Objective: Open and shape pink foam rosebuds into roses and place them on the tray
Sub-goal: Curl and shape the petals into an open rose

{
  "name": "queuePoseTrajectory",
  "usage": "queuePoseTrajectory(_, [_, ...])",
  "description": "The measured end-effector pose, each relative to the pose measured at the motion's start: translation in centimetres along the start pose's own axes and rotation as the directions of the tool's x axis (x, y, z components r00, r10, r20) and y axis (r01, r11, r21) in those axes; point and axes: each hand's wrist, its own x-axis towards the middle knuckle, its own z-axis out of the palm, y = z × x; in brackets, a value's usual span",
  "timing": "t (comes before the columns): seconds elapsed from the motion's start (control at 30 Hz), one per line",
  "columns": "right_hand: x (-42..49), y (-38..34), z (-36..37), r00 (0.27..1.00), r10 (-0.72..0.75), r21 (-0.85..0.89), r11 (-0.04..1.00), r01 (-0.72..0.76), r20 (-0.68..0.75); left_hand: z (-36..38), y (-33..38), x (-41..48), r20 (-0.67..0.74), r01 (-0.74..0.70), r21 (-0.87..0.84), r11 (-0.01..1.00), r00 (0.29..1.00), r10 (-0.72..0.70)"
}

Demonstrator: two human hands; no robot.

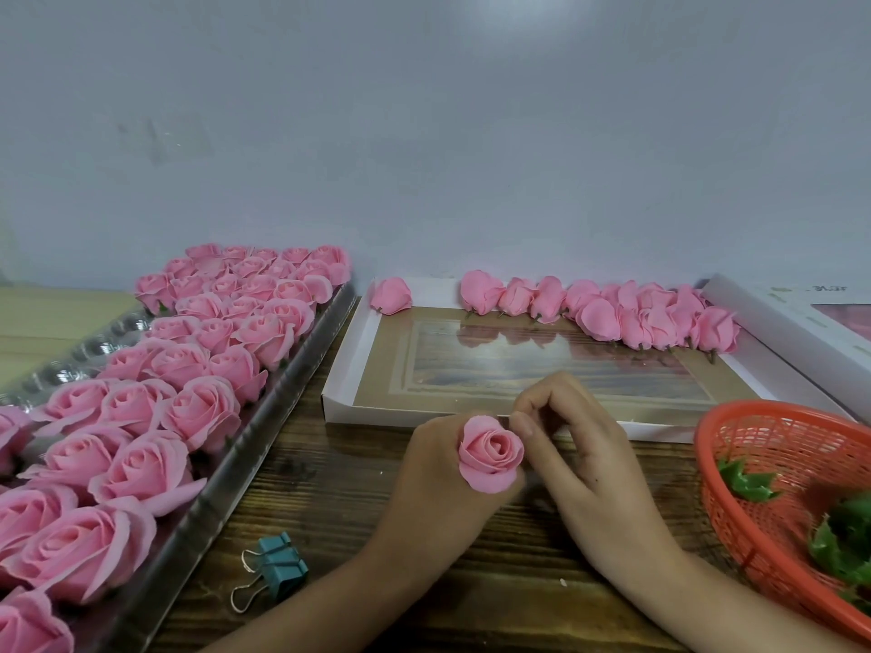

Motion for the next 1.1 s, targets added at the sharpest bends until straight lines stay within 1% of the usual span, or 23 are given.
queuePoseTrajectory(0.1, [-0.1, -0.5, -0.5, 0.993, -0.101, -0.004, 0.995, 0.101, -0.058, -0.1, 0.0, 0.1, 0.006, 0.067, 0.024, 0.997, 0.998, -0.067])
queuePoseTrajectory(0.17, [-0.3, -0.9, -0.5, 0.980, -0.196, -0.069, 0.979, 0.194, -0.033, -0.1, 0.0, 0.0, 0.023, 0.149, 0.019, 0.989, 0.988, -0.150])
queuePoseTrajectory(0.23, [-0.4, -1.0, -0.3, 0.966, -0.259, -0.160, 0.952, 0.260, 0.028, -0.1, 0.1, -0.3, 0.019, 0.210, -0.005, 0.978, 0.977, -0.210])
queuePoseTrajectory(0.33, [-0.5, -1.1, -0.1, 0.959, -0.275, -0.282, 0.917, 0.283, 0.067, -0.1, 0.0, -0.4, 0.035, 0.199, 0.025, 0.980, 0.979, -0.200])
queuePoseTrajectory(0.53, [-0.3, -1.5, -0.3, 0.966, -0.246, -0.399, 0.880, 0.258, 0.081, 0.1, -0.4, -0.2, 0.056, 0.198, 0.065, 0.978, 0.978, -0.202])
queuePoseTrajectory(0.67, [-0.3, -1.4, -0.3, 0.938, -0.337, -0.470, 0.818, 0.332, 0.076, 0.3, -1.1, -0.1, 0.070, 0.186, 0.079, 0.979, 0.979, -0.192])
queuePoseTrajectory(0.77, [-0.3, -1.2, -0.2, 0.899, -0.430, -0.554, 0.728, 0.403, 0.089, 0.9, -1.9, 0.5, 0.108, 0.181, 0.174, 0.968, 0.973, -0.202])
queuePoseTrajectory(0.87, [-0.2, -1.2, -0.1, 0.846, -0.520, -0.632, 0.619, 0.467, 0.116, 1.0, -2.0, 0.3, 0.106, 0.067, 0.280, 0.958, 0.989, -0.101])
queuePoseTrajectory(0.9, [-0.2, -1.2, 0.0, 0.831, -0.542, -0.653, 0.586, 0.480, 0.125, 0.9, -1.9, 0.1, 0.103, 0.069, 0.269, 0.961, 0.990, -0.101])
queuePoseTrajectory(0.93, [-0.2, -1.2, 0.0, 0.824, -0.552, -0.671, 0.562, 0.484, 0.131, 0.8, -1.8, -0.2, 0.093, 0.102, 0.209, 0.973, 0.988, -0.124])
queuePoseTrajectory(1.0, [-0.1, -1.4, 0.0, 0.827, -0.546, -0.703, 0.536, 0.468, 0.134, 0.5, -1.2, -0.3, 0.074, 0.172, 0.114, 0.979, 0.981, -0.181])
queuePoseTrajectory(1.1, [-0.1, -1.6, -0.1, 0.850, -0.509, -0.724, 0.535, 0.435, 0.134, 0.4, -0.7, -0.1, 0.059, 0.184, 0.109, 0.977, 0.980, -0.191])
